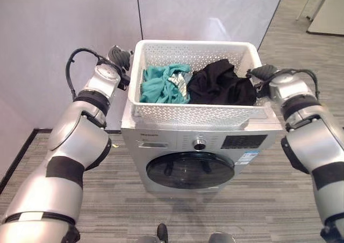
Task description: Grab the laundry basket,head to the washer,open it,put in the laundry and shut it.
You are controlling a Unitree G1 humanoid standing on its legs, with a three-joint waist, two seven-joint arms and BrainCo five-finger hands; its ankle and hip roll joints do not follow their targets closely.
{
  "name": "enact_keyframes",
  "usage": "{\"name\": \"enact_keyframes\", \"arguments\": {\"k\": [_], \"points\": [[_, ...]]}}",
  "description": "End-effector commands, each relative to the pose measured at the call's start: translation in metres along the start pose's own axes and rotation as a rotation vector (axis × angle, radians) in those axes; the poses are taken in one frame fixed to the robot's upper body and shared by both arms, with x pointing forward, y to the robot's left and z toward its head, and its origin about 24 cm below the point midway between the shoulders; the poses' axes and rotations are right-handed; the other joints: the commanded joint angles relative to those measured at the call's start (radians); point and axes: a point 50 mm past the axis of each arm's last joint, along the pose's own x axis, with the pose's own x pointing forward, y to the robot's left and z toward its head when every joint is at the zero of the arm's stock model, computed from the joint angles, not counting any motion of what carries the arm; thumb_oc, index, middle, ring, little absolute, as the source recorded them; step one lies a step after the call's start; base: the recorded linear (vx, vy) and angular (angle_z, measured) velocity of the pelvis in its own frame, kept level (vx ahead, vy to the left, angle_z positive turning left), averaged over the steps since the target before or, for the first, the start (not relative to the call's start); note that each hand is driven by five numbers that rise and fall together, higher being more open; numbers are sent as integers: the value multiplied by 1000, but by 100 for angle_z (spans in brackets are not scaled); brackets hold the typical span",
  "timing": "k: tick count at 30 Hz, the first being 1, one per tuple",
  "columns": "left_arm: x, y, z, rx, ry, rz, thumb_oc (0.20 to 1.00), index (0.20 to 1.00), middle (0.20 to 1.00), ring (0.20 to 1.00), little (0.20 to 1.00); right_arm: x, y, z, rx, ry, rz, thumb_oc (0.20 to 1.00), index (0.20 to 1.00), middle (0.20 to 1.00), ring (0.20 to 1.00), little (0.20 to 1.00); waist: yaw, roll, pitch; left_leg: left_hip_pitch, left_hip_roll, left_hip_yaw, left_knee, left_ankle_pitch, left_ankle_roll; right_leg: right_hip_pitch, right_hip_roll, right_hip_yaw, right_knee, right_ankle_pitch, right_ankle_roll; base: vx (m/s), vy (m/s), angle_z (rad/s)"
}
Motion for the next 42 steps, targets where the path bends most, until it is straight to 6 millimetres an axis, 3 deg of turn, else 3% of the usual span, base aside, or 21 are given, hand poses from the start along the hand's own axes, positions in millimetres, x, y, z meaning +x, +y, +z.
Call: {"name": "enact_keyframes", "arguments": {"k": [1,9,15,16,17,18,19,28,33,37,40,41,42], "points": [[-1,26,30,13,-88,80,200,200,200,200,200,-16,-41,52,35,-134,-109,200,200,200,200,200,7,-14,-18,52,65,-16,-9,-77,-121,16,21,115,48,77,39,113,-48,38],[-1,5,34,5,-97,44,200,200,200,200,200,-14,-48,36,6,-72,-136,200,200,200,200,200,-1,-23,-39,60,111,-62,-44,-67,-148,63,70,55,2,47,21,108,-112,32],[-1,-6,30,19,-86,21,200,200,200,200,200,-13,-60,9,-61,37,-153,219,219,219,219,219,-3,-21,-44,68,138,-77,-71,-54,-162,76,98,40,5,9,2,28,-47,7],[-1,-9,29,25,-83,14,200,200,200,200,200,-13,-62,6,-83,56,-155,639,639,639,639,639,-3,-21,-45,71,140,-78,-73,-55,-162,79,100,40,6,6,0,23,-19,4],[-1,-11,27,29,-79,4,200,200,200,200,200,-13,-64,1,-114,81,-156,1000,1000,1000,1000,1000,-3,-20,-48,74,142,-78,-74,-56,-162,83,102,39,5,3,-2,32,-26,6],[-1,-12,27,28,-77,2,360,360,360,360,360,-14,-67,-2,-127,97,-162,1000,1000,1000,1000,1000,-3,-20,-50,77,144,-80,-74,-57,-162,87,104,38,5,0,-2,40,-23,4],[-1,-13,27,17,-69,1,1000,1000,1000,1000,1000,-14,-67,-4,-141,109,-161,1000,1000,1000,1000,1000,-2,-19,-55,85,145,-80,-74,-62,-162,96,107,38,3,-4,-4,27,-14,4],[-1,-18,5,7,12,-19,1000,1000,1000,1000,1000,-15,-75,-14,-120,129,-178,1000,1000,1000,1000,1000,21,-15,-76,110,148,-84,-74,-77,-160,133,112,33,-12,-16,-10,4,-1,0],[0,-13,3,11,16,-8,1000,1000,1000,1000,1000,-18,-83,-5,-87,91,-198,1000,1000,1000,1000,1000,36,-18,-84,115,147,-86,-74,-80,-161,147,113,28,-26,-16,-9,0,0,0],[0,-4,14,-22,-23,12,1000,1000,1000,1000,1000,-23,-94,9,-46,30,-235,1000,1000,1000,1000,1000,38,-18,-91,119,149,-83,-74,-83,-163,155,115,28,-33,-18,-9,0,0,0],[-2,8,38,-73,-122,29,1000,1000,1000,1000,1000,-26,-100,23,8,-42,-252,1000,1000,1000,1000,1000,32,-16,-97,125,151,-78,-74,-84,-165,159,116,33,-31,-22,-9,4,1,-1],[-3,20,49,-119,-190,60,1000,1000,1000,1000,1000,-31,-109,30,37,-93,-277,1000,1000,1000,1000,1000,29,-15,-101,127,152,-74,-74,-86,-167,162,117,35,-31,-24,-8,9,5,-3],[-3,20,49,-120,-190,60,1000,1000,1000,1000,1000,-31,-109,30,37,-93,-277,1000,1000,1000,1000,1000,29,-14,-101,127,152,-74,-74,-86,-167,162,117,35,-31,-24,-8,7,3,-4]]}}
